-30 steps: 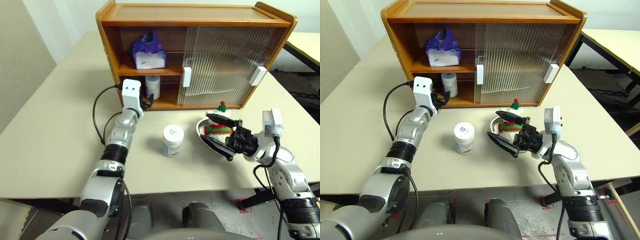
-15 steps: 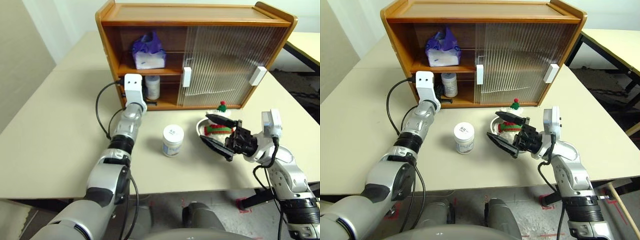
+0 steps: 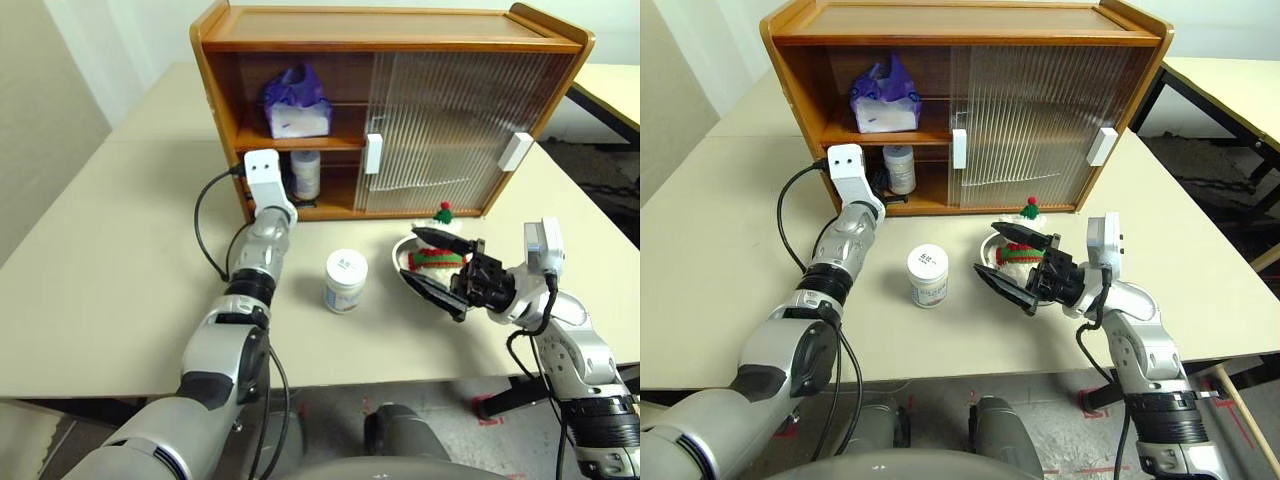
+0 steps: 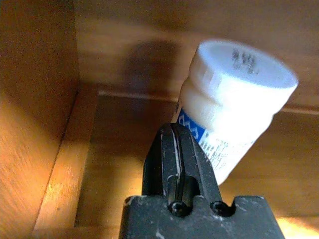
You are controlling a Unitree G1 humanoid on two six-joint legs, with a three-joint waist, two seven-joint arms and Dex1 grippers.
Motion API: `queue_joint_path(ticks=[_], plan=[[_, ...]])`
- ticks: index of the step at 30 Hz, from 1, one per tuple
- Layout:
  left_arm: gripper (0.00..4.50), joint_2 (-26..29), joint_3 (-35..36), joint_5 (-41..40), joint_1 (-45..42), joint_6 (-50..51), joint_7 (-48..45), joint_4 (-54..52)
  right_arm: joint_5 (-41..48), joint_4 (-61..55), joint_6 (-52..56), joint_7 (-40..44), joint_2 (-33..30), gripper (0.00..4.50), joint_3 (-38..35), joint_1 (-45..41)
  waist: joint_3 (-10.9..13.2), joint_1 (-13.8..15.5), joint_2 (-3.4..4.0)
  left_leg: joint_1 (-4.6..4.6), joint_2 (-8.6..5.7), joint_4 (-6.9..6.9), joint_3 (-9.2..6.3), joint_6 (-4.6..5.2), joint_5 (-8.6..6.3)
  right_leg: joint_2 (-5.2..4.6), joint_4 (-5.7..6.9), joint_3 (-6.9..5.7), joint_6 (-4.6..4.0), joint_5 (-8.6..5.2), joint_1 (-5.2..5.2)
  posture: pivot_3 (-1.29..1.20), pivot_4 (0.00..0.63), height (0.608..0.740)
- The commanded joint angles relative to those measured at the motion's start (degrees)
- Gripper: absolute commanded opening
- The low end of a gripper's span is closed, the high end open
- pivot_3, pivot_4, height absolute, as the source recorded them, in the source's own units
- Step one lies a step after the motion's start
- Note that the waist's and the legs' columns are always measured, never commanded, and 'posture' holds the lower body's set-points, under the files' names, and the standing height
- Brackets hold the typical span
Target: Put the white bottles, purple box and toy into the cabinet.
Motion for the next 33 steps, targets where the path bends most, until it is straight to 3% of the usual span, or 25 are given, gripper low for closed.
queue_joint_path(ticks=[1,12,22,33], plan=[[0.01,0.51,-0.56,0.24,-2.2,-0.51,-1.8,3.2,-0.2,-0.29,-0.69,0.11,-0.44,4.5,-0.21,-0.18,0.01,0.0,-0.02,0.0,0.0,0.0,0.0,0.0,0.0,0.0,0.0,0.0,0.0,0.0,0.0,0.07,0.0,0.74],[0.01,0.91,-2.33,0.6,-3.97,-0.13,-10.38,6.05,-0.26,-0.61,-0.85,-0.33,-0.3,4.5,-0.28,0.23,0.02,-0.15,-0.03,-0.03,-0.02,0.0,-0.01,0.0,0.0,0.0,-0.03,-0.01,0.01,-0.01,0.0,0.08,0.0,0.74],[0.01,2.69,-1.96,1.02,-1.58,-1.67,-5.76,4.39,-0.52,0.12,-0.88,-0.28,0.35,4.5,0.48,-0.78,0.02,-0.22,-0.03,-0.02,0.02,0.0,-0.02,0.0,0.0,0.0,-0.01,-0.01,0.04,-0.02,0.0,0.09,0.0,0.74],[0.01,2.62,-3.12,2.76,-4.79,-3.93,-4.26,9.32,-0.42,-1.24,-0.76,-1.02,0.17,4.5,-0.01,0.3,0.02,-0.13,-0.04,-0.03,0.0,0.0,-0.01,-0.05,-0.03,-0.01,-0.03,-0.02,0.02,0.0,-0.01,0.06,0.0,0.74]])
